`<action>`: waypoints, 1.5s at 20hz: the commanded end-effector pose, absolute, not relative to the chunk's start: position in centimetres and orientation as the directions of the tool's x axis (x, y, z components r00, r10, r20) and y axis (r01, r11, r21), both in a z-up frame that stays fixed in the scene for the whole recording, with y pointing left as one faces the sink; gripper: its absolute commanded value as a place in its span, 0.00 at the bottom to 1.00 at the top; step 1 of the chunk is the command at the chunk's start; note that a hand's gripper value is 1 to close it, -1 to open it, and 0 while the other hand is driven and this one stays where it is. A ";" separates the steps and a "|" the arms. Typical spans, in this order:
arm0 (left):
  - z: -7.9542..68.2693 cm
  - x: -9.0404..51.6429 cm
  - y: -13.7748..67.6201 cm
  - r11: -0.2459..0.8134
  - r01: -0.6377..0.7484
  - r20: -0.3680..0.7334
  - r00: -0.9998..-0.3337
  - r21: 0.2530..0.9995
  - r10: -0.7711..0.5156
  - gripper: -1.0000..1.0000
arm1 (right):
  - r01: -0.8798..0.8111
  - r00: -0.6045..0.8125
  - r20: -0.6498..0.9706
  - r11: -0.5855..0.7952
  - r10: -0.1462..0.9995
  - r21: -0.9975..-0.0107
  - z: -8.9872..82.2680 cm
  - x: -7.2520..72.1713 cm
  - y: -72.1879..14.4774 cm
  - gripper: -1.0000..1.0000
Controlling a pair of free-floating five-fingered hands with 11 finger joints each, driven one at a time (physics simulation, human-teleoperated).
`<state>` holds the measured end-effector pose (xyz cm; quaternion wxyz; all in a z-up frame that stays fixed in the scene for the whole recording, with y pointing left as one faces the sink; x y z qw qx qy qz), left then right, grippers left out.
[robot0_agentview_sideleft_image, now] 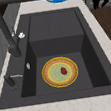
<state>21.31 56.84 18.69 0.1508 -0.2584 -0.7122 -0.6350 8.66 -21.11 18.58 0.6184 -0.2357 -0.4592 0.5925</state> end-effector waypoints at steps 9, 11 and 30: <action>18.5 22.8 60.4 0.038 0.599 0.595 -0.799 0.800 0.085 0.00 | -0.516 -0.124 0.289 0.187 0.949 -0.836 18.6 8.7 -21.1 0.50; 18.5 23.9 60.8 0.034 0.599 0.595 -0.799 0.800 0.091 0.00 | -0.516 -0.124 0.289 0.187 0.949 -0.836 18.6 8.7 -21.1 0.50; 15.6 30.0 65.0 -0.049 0.645 0.646 -0.763 0.763 0.015 0.00 | -0.516 -0.124 0.289 0.187 0.949 -0.836 18.6 8.7 -21.1 0.50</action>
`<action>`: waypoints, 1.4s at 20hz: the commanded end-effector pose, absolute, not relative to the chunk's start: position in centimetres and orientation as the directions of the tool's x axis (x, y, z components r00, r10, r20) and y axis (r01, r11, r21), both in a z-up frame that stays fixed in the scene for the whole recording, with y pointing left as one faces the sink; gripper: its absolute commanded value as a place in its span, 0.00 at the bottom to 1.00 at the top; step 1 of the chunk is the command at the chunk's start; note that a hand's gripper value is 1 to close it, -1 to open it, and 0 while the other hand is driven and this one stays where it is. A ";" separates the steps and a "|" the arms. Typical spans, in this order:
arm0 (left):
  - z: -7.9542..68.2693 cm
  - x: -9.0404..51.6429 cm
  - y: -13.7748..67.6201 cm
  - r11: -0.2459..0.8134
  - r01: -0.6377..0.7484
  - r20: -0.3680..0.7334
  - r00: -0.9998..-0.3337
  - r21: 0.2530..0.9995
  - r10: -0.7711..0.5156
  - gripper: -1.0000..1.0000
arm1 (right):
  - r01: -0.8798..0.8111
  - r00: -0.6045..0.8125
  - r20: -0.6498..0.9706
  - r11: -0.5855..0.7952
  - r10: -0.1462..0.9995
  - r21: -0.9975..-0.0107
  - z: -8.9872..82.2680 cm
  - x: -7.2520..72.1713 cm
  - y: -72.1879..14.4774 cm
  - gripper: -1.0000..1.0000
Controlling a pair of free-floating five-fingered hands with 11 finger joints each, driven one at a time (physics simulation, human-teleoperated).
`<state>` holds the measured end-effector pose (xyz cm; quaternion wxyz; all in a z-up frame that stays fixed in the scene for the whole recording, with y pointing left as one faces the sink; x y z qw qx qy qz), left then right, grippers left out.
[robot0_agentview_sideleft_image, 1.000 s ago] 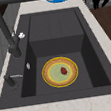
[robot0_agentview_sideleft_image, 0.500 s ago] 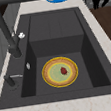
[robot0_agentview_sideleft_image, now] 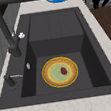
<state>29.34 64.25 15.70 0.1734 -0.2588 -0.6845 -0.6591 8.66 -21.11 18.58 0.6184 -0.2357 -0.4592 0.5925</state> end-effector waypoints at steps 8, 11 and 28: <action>15.8 29.6 66.4 -0.089 0.657 0.655 -0.754 0.749 -0.049 0.00 | -0.516 -0.124 0.289 0.187 0.949 -0.836 18.6 8.7 -21.1 0.50; 15.7 29.6 67.0 -0.112 0.669 0.665 -0.743 0.735 -0.074 0.00 | -0.516 -0.124 0.289 0.187 0.949 -0.836 18.6 8.7 -21.1 0.50; 13.1 31.7 66.3 -0.194 0.628 0.618 -0.777 0.753 -0.120 1.00 | -0.516 -0.124 0.289 0.187 0.949 -0.836 18.6 8.7 -21.1 0.50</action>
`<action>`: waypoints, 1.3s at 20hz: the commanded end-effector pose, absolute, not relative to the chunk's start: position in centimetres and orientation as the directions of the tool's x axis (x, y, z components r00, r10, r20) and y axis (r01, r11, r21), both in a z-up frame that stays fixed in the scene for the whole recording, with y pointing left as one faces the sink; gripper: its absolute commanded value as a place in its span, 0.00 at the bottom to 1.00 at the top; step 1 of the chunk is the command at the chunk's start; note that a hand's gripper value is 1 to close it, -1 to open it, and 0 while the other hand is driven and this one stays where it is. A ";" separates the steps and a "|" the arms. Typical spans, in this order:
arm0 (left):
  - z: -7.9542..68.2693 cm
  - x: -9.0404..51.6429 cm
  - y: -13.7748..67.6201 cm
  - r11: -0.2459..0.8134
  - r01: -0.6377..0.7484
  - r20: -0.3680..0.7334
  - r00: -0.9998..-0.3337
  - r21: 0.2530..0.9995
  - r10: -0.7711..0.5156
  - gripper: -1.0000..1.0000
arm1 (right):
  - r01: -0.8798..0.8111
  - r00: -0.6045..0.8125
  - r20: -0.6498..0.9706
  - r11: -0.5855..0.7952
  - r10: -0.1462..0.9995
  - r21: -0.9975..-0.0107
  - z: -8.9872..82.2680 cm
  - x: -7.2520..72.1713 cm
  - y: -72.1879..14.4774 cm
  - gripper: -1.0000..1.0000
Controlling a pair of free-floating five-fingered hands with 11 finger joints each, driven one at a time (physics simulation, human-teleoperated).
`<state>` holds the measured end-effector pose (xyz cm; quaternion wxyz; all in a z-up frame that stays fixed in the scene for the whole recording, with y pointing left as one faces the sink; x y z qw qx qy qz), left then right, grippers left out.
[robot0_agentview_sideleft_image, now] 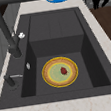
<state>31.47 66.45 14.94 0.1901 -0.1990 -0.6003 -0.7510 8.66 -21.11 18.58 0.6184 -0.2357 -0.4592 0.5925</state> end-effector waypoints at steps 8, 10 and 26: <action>14.3 31.7 66.4 -0.240 0.444 0.446 -0.894 0.863 -0.051 1.00 | -0.516 -0.124 0.289 0.187 0.949 -0.836 18.6 8.7 -21.1 0.50; 14.1 31.7 66.4 -0.240 0.419 0.420 -0.906 0.876 -0.048 1.00 | -0.516 -0.124 0.289 0.187 0.949 -0.836 18.6 8.7 -21.1 0.50; 14.4 33.6 66.4 -0.233 0.342 0.356 -0.934 0.910 0.019 0.00 | -0.516 -0.124 0.289 0.187 0.949 -0.836 18.6 8.7 -21.1 0.50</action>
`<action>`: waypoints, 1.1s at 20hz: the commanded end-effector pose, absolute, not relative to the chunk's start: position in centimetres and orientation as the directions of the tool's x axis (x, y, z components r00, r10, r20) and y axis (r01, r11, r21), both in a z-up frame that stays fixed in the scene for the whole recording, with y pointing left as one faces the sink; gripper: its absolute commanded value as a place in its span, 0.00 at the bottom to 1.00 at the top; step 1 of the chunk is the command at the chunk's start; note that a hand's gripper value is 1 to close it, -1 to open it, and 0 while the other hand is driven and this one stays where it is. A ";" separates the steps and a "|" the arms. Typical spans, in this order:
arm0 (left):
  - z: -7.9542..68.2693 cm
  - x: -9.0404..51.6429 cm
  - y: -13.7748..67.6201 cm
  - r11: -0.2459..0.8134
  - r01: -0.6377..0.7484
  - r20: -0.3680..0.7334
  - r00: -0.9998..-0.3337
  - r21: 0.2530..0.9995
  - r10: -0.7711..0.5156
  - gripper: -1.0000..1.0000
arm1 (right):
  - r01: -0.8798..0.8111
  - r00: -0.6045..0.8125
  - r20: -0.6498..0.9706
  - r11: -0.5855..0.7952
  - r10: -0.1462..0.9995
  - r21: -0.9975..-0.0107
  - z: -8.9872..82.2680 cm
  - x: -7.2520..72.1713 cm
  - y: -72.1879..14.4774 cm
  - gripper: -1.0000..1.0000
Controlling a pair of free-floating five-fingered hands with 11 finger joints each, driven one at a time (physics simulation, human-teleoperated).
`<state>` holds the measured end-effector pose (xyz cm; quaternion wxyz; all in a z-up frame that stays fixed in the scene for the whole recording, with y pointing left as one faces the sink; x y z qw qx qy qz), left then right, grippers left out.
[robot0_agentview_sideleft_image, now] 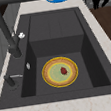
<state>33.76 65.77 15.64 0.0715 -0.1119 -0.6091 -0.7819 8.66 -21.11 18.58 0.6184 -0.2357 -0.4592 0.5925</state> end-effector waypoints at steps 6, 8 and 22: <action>16.2 31.9 67.2 -0.239 0.418 0.429 -0.903 0.877 -0.004 0.00 | -0.516 -0.124 0.289 0.187 0.949 -0.836 18.6 8.7 -21.1 0.50; 16.7 31.9 67.3 -0.241 0.444 0.457 -0.890 0.863 -0.003 0.00 | -0.516 -0.124 0.289 0.187 0.949 -0.836 18.6 8.7 -21.1 0.50; 8.9 34.5 68.4 -0.212 0.462 0.469 -0.883 0.861 -0.020 0.00 | -0.516 -0.124 0.289 0.187 0.949 -0.836 18.6 8.7 -21.1 0.50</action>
